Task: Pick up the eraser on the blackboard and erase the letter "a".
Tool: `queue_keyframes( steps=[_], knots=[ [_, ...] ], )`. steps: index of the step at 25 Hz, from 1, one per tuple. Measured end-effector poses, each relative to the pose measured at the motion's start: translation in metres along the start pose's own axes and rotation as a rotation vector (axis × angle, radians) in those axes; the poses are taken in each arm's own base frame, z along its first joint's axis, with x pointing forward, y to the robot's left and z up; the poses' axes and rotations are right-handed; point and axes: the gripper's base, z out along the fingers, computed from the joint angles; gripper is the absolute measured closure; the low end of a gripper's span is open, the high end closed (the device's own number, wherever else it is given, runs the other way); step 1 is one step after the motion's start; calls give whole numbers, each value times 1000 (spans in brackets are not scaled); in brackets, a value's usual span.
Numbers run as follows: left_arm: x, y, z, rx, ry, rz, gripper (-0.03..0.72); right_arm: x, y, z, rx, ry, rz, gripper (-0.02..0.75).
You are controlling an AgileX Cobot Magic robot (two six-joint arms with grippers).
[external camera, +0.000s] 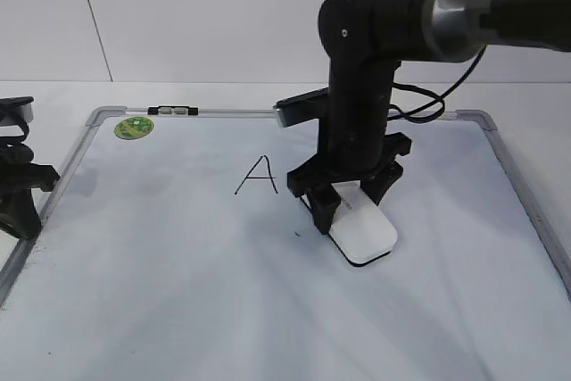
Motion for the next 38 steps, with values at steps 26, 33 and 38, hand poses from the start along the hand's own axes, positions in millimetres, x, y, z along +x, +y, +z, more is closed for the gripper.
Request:
queue_keyframes(
  steps=[26, 33, 38],
  knots=[
    [0, 0, 0, 0, -4, -1, 659, 12, -45, -46, 52, -106, 80, 173],
    [0, 0, 0, 0, -4, -1, 659, 9, -41, -26, 8, -59, 82, 173],
    [0, 0, 0, 0, -4, -1, 659, 7, -38, -20, -3, -44, 74, 173]
  ],
)
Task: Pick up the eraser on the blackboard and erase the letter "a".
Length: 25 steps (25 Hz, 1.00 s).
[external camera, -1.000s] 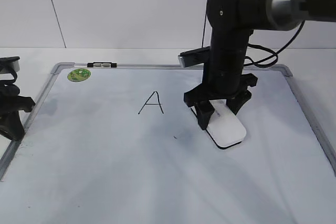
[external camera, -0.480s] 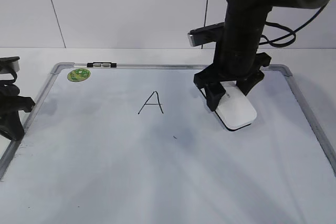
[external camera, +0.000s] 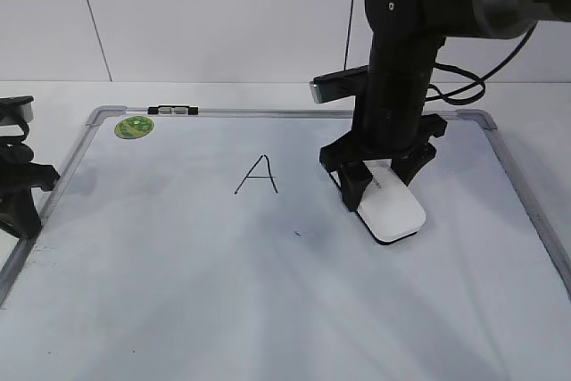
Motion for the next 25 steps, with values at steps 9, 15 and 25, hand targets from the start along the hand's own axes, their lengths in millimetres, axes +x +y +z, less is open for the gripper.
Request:
queue_keyframes(
  steps=[9, 15, 25],
  knots=[
    [0, 0, 0, 0, 0, 0, 659, -1, 37, 18, 13, 37, -102, 173],
    [0, 0, 0, 0, 0, 0, 659, 8, 98, 20, -20, 44, -239, 173],
    [0, 0, 0, -1, -4, 0, 659, 13, 121, 22, 35, 43, -280, 173]
  ],
)
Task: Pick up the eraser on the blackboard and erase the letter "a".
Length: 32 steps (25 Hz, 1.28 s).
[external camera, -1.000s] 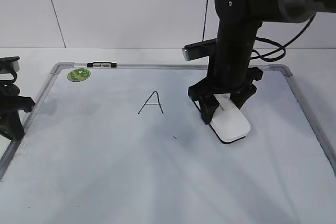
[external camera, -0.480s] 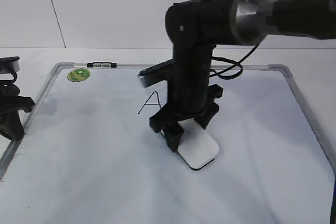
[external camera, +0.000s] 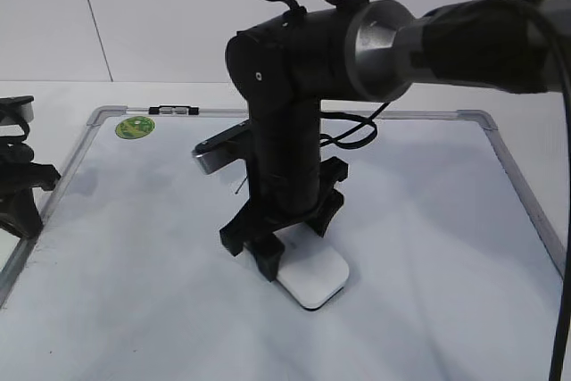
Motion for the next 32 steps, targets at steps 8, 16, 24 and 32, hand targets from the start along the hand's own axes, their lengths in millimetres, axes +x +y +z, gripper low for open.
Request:
queue_keyframes(
  steps=[8, 16, 24, 32],
  knots=[
    [0, 0, 1, 2, 2, -2, 659, 10, -93, 0, 31, 1, 219, 173],
    [0, 0, 1, 2, 2, -2, 660, 17, -119, -1, 27, -1, 282, 173],
    [0, 0, 1, 2, 2, -2, 659, 29, -127, -42, 66, -88, 296, 173],
    [0, 0, 1, 2, 2, -2, 659, 65, -136, -67, 67, -108, 346, 173]
  ],
)
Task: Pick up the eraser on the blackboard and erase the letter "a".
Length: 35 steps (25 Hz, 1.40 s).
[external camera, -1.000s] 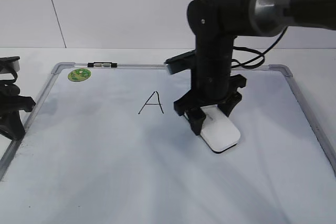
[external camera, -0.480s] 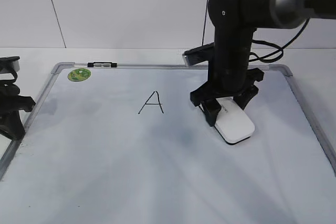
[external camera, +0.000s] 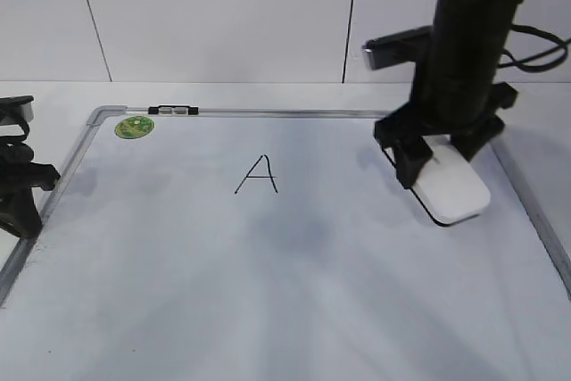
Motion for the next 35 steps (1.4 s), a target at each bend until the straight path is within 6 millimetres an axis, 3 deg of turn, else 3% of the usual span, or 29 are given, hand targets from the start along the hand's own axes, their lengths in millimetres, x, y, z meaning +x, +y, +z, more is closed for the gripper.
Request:
queue_keyframes(
  steps=[6, 12, 35],
  knots=[
    [0, 0, 0, 0, 0, 0, 659, 33, -54, 24, -11, 122, 155, 173],
    [0, 0, 0, 0, 0, 0, 659, 41, -98, 30, -38, 77, 304, 173],
    [0, -1, 0, 9, -2, -8, 658, 36, -102, 41, -34, 63, 311, 173]
  ],
)
